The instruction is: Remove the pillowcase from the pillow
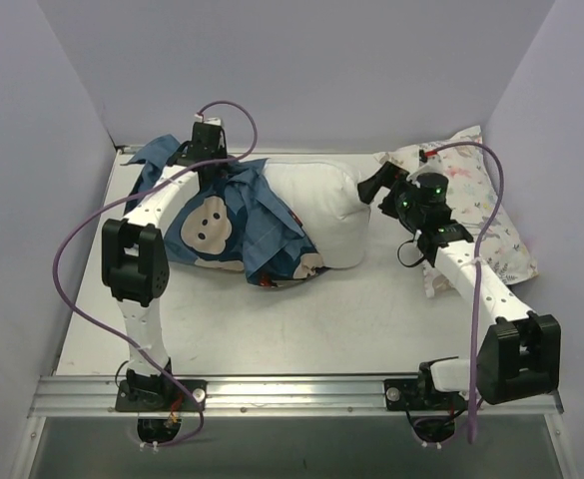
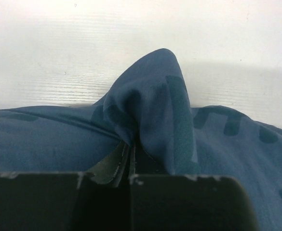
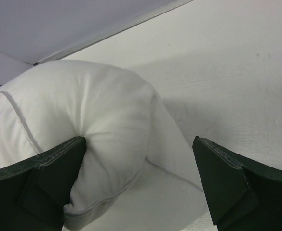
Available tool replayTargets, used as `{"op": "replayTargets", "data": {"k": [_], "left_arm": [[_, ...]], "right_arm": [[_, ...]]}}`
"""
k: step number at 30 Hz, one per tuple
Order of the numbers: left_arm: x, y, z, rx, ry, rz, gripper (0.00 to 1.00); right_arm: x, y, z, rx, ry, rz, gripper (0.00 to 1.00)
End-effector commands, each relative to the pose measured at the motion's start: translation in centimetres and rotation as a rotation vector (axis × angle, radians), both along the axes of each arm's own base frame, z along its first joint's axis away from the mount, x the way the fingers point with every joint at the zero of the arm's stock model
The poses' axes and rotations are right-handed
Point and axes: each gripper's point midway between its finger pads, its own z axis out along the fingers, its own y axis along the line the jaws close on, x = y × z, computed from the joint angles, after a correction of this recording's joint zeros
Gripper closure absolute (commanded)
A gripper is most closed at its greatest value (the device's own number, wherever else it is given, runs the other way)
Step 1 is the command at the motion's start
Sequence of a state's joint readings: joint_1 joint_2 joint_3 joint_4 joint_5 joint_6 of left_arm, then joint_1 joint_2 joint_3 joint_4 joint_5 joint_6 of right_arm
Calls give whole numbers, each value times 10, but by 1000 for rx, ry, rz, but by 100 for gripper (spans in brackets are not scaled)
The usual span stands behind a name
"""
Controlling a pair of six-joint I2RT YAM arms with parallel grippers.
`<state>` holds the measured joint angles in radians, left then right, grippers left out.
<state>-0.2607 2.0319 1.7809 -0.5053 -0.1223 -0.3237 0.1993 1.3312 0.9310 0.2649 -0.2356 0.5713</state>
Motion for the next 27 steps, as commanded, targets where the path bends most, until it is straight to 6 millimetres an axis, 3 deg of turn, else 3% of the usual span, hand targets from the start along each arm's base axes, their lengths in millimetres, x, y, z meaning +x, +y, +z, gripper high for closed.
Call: {"op": "replayTargets", "data": {"k": [1,3,6,8,18,20,21,23,24,27], "left_arm": [[-73,-23,-97,37,373,-91,96],[-74,-25,-101,40,381,-95,96],[-76,-29,-104,50,387,-108,96],[-77,-31,-108,51,396,-114,95],[-92,-45,-124,66,438,-159,91],[-92,-44,-119,63,428,-146,89],[-92,-41,-119,72,422,-134,87],[-88,-42,-104,62,380,-124,76],[-86,-42,-99,59,361,-122,72],[-79,-47,-76,34,292,-118,57]], "right_arm": [[-14,3,32,33,-56,49,0],[-20,6,60,42,-117,78,0],[-30,10,85,42,-186,105,0],[-34,13,89,11,-205,122,0],[-40,18,50,-19,-129,144,0],[-42,25,45,-33,-91,170,0],[-49,27,31,-52,-22,184,0],[-52,27,18,-118,30,165,0],[-62,20,3,-151,98,149,0],[-67,-3,-8,-233,159,59,0]]}}
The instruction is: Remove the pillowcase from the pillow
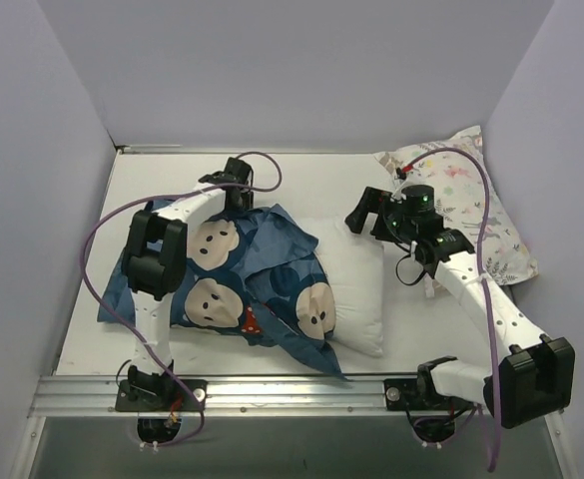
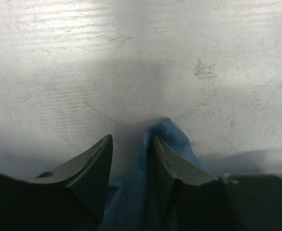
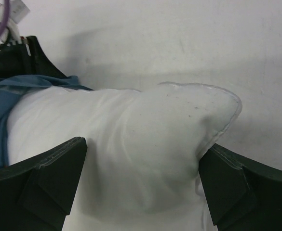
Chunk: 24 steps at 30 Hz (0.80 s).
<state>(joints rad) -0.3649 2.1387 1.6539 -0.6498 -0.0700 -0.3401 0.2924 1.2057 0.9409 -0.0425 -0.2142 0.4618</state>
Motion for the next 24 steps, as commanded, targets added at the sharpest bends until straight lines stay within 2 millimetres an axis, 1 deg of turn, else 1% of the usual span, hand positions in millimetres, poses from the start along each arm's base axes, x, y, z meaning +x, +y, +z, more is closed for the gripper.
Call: {"op": "replayTargets", "data": {"k": [1,2,3,4,5,6,7,8,9,10,12,13,14,15,16,17,18,19,20,21,22,23,24], "left_arm": [[8,-11,50,-51,-106,6,52],[10,-15,62,-64,-134,1,47],[14,-17,73,-74,-166,-1,36],[17,-20,83,-84,-192,-3,31],[22,-25,109,-113,-249,-12,28],[24,-27,122,-127,-283,-20,22],[25,-28,137,-136,-321,-23,20],[26,-31,170,-168,-396,-28,17],[25,-31,187,-183,-438,-35,15],[19,-31,217,-210,-503,-40,11],[13,-31,242,-244,-566,-50,10],[8,-30,251,-251,-588,-49,9],[-1,-22,273,-254,-640,-30,8],[-8,-20,269,-245,-631,-25,7],[-20,-14,285,-255,-665,-13,7],[-27,-10,284,-251,-658,-3,5],[-38,-9,272,-254,-627,1,4],[-49,-12,267,-260,-608,-11,4],[-66,-11,273,-274,-612,-24,3],[-78,-14,269,-285,-594,-30,3],[-101,-21,257,-299,-560,-69,3],[-113,-27,251,-316,-540,-92,2],[-126,-34,244,-339,-518,-104,3]], "right_arm": [[-6,-24,7,-122,25,-83,0],[-5,-30,9,-142,28,-102,0],[-5,-38,18,-152,21,-132,0],[-5,-41,22,-154,17,-143,0],[-3,-43,26,-156,13,-155,0],[-3,-48,31,-163,18,-171,0],[-2,-48,34,-160,21,-177,0],[1,-54,32,-175,32,-208,0],[2,-58,32,-176,40,-220,0],[4,-58,37,-167,36,-226,0],[6,-58,38,-151,45,-229,0],[4,-51,43,-114,43,-192,0],[3,-49,47,-100,34,-183,0],[1,-44,51,-83,29,-166,0],[-2,-37,55,-53,27,-132,0],[-6,-32,63,-33,12,-113,0],[-12,-29,64,-26,20,-96,0],[-17,-26,66,-19,22,-82,0],[-31,-17,64,-10,38,-37,0],[-38,-13,60,-6,47,-14,0],[-47,-7,57,3,53,9,0],[-61,0,57,-5,42,37,0],[-72,0,37,-33,77,42,0]]}}
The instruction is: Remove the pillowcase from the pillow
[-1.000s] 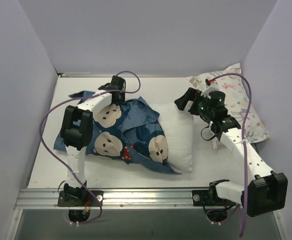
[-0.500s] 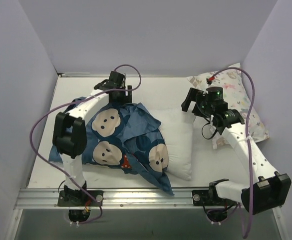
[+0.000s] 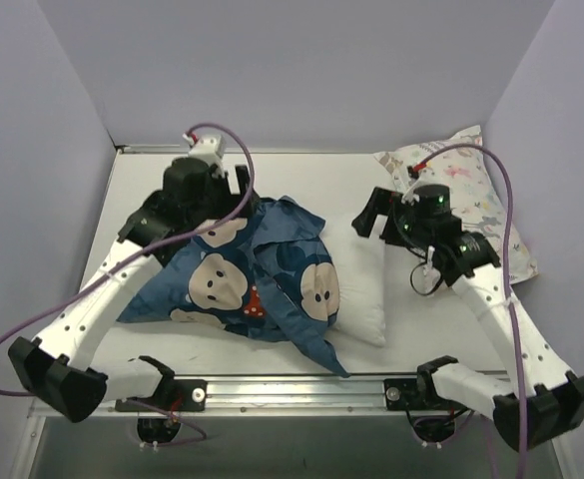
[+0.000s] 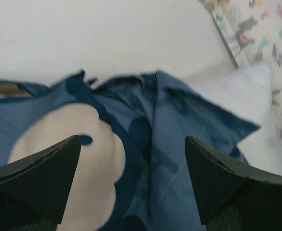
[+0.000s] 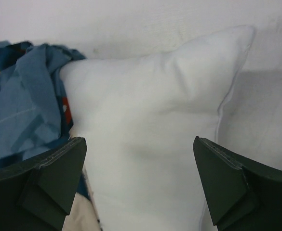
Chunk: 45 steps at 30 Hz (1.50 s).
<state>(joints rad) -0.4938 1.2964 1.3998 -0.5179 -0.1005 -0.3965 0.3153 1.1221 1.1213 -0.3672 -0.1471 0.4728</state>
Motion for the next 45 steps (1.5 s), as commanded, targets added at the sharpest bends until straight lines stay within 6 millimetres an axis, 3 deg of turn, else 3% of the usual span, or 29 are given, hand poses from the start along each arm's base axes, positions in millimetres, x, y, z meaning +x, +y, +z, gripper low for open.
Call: {"op": "replayTargets", "data": {"k": [1,2,5,6,8,10,14,16,17,18,19,20,21,22,24,26,28,29,30,31,32,33,34,36,38,39,41,42,45], "left_arm": [[-46,-22,-58,12,154,-89,3],[-63,-38,-52,-14,127,-144,3],[-87,-71,-56,-55,119,-228,3],[-90,-78,-58,-58,121,-240,3],[-96,-98,-66,-33,123,-271,2],[-96,-109,-86,-7,163,-275,2],[-101,-130,-104,-55,182,-303,2],[-103,-134,-119,-48,212,-313,12],[-102,-133,-124,-32,225,-308,32],[-100,-131,-126,-14,225,-299,45],[-98,-129,-130,8,230,-287,61],[-99,-123,-136,44,248,-273,83],[-93,-115,-136,85,236,-240,92],[-91,-105,-135,132,252,-213,97],[-80,-85,-128,193,234,-151,100],[-63,-48,-115,213,230,-56,100],[-52,-15,-102,202,220,8,100],[-40,18,-101,205,233,95,100],[-34,41,-99,221,228,145,100],[-31,60,-93,219,218,196,100],[-30,82,-94,233,228,262,100],[-23,119,-95,220,240,373,100],[-24,135,-91,202,234,420,100],[-28,182,-98,170,263,567,100],[-34,211,-94,131,244,654,100],[-40,236,-99,107,255,727,100],[-39,239,-96,60,230,702,100],[-37,218,-102,11,249,601,100],[-32,180,-107,-39,240,461,100]], "right_arm": [[-46,14,-15,1,34,82,0],[-54,13,-19,8,34,78,0],[-70,17,-51,12,86,90,0],[-77,22,-68,4,121,112,0],[-79,30,-81,-4,146,127,0],[-84,38,-96,-4,173,141,0],[-76,54,-111,43,199,153,0],[-72,57,-113,51,205,144,2],[-68,57,-115,46,205,132,9],[-65,58,-114,49,202,127,16],[-63,59,-114,54,201,124,30],[-60,59,-115,50,201,113,77],[-57,59,-111,50,192,106,96],[-54,58,-110,43,188,102,100],[-46,48,-103,25,169,66,100],[-39,33,-95,14,163,32,100],[-20,7,-71,39,121,-41,100],[-16,-3,-64,30,114,-67,100],[-7,-25,-55,7,91,-123,100],[1,-33,-36,12,55,-147,100],[4,-41,-30,11,56,-168,100],[10,-57,-24,19,49,-218,100],[15,-60,-11,35,28,-223,100],[20,-73,-5,47,22,-265,100],[24,-76,0,58,21,-274,100],[25,-75,0,62,21,-271,100],[26,-70,-3,71,37,-250,100],[26,-67,-6,73,42,-233,100],[27,-53,-20,48,80,-171,100]]}}
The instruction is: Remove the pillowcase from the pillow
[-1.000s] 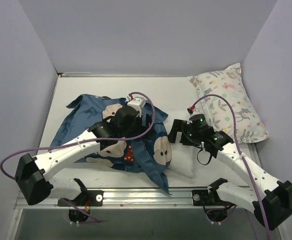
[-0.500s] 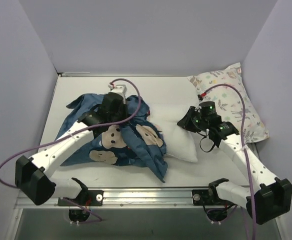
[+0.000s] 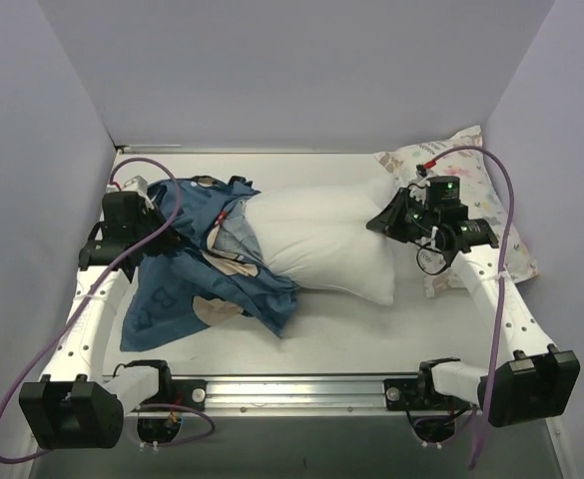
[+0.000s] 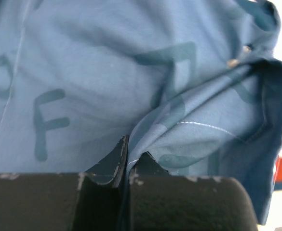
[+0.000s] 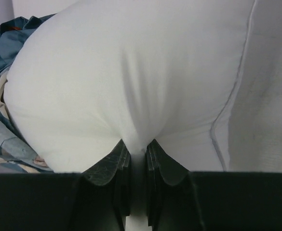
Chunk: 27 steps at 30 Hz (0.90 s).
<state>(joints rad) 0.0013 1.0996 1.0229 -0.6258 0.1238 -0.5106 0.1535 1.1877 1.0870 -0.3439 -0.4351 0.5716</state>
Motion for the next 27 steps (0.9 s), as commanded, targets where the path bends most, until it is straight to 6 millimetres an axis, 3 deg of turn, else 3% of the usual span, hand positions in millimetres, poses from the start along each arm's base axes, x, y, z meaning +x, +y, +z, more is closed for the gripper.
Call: {"op": "replayTargets", "data": {"k": [1,3,4,7,10,12,15,18,19,20,21,23,24,26,27], "left_arm": [[6,7,0,123,-67,6,100],[3,-16,-7,116,-56,-49,100],[-2,-37,-12,126,-48,-104,100],[-8,-57,-23,136,-23,-139,100],[-13,-69,-33,127,-10,-167,100],[-14,-74,-37,114,0,-179,100],[-15,-83,-38,103,-2,-204,100],[-15,-90,-39,103,0,-220,100],[-15,-92,-38,99,-3,-226,100],[-14,-93,-39,99,-1,-227,100],[-14,-96,-39,95,-2,-237,100],[-13,-99,-38,95,-1,-251,100],[-12,-101,-37,93,-2,-256,100],[-10,-105,-32,94,-15,-272,100],[-10,-106,-30,93,-19,-281,100]], "right_arm": [[22,-48,-4,-207,-47,-156,100],[20,-38,-4,-266,-61,-126,95],[17,-34,-5,-296,-59,-109,71],[11,-22,10,-392,-106,-62,28],[3,-9,33,-492,-194,-23,9],[-5,15,39,-511,-239,73,0],[-14,64,31,-494,-237,254,0],[-9,91,6,-557,-196,322,0],[-7,107,-14,-576,-165,374,0],[-7,119,-20,-580,-157,409,0],[-5,128,-45,-611,-105,443,0],[-6,139,-67,-626,-61,488,0],[-5,141,-91,-650,-9,501,0],[0,138,-112,-683,34,490,2],[0,136,-128,-700,75,491,16]]}}
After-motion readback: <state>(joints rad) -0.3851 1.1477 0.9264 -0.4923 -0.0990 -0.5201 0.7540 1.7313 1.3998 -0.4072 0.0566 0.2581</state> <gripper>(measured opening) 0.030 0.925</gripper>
